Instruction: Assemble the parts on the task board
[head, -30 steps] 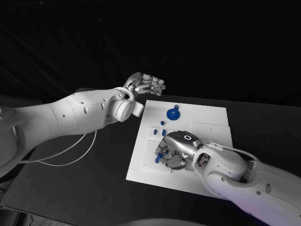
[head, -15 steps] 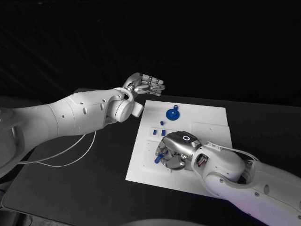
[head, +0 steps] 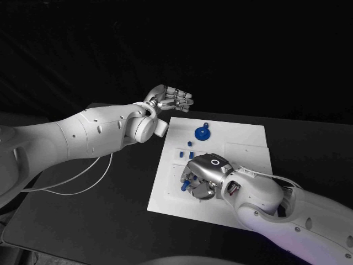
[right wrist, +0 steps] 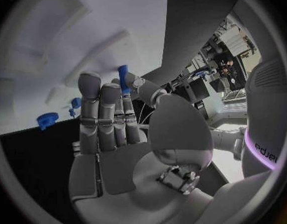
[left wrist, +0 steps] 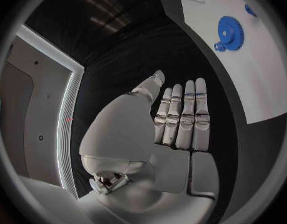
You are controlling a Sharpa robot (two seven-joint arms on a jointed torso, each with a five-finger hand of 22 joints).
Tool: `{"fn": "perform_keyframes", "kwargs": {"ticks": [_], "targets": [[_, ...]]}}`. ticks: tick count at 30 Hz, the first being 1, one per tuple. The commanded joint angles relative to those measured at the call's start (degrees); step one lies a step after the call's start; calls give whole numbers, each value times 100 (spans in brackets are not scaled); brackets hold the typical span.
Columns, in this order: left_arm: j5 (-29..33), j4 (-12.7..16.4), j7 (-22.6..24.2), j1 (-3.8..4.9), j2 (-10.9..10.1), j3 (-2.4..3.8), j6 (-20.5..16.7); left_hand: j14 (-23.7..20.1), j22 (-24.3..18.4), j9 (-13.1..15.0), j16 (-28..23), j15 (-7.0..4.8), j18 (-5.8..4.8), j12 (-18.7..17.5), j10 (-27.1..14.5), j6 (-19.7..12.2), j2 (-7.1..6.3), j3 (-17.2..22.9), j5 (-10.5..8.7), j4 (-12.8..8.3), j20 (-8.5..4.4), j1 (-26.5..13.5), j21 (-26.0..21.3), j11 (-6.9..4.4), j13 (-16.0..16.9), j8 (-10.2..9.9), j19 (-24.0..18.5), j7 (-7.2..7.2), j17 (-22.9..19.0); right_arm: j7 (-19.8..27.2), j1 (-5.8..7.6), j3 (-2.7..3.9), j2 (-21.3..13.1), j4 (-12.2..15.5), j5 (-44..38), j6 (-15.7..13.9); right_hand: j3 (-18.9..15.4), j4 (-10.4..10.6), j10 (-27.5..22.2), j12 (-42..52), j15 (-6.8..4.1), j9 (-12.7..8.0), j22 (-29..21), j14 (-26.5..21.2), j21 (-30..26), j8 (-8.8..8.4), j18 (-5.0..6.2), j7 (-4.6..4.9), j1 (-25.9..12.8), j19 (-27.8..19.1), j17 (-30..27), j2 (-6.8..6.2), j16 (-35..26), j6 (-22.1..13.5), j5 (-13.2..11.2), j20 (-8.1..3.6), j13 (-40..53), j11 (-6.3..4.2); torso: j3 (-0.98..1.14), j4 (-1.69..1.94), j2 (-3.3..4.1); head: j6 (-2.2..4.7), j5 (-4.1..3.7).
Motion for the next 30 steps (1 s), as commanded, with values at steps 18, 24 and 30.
{"fn": "perform_keyframes", "kwargs": {"ticks": [18,24,30], "targets": [[12,3,8,1,10,3,99,-32,-10,-2,-23,29,10,-6,-13,-29,41,-14,-22,31,34,-10,-20,-2,-2,-14,-27,-15,-2,-124,-5,-96,88,-25,-63,144,-1422,291,-191,22,46,-113,-31,-14,-177,13,104,76,-83,236,-78,-167,-22,-478,-95,8,-25,48,3,1,3,-3,-2],[10,2,6,1,5,3,100,-32,-10,-2,-23,29,10,-6,-13,-29,41,-14,-22,31,34,-10,-20,-2,-2,-14,-27,-15,-2,-147,-4,-109,98,-40,-20,44,-1792,409,-285,21,71,-120,-56,-8,-178,10,134,105,-65,243,-103,-210,-11,-643,-183,35,-27,91,4,-7,-1,-2,-6],[9,3,4,1,0,2,101,-39,-37,-2,-22,32,11,-7,-21,-37,40,-25,-29,36,38,-7,-21,2,-2,-15,-26,-12,-1,-177,-4,-113,84,-42,12,-90,-1932,452,-361,21,73,-121,-81,-7,-173,10,148,78,-29,245,-118,-222,-1,-838,-308,43,-27,96,6,-4,2,2,-18]]}}
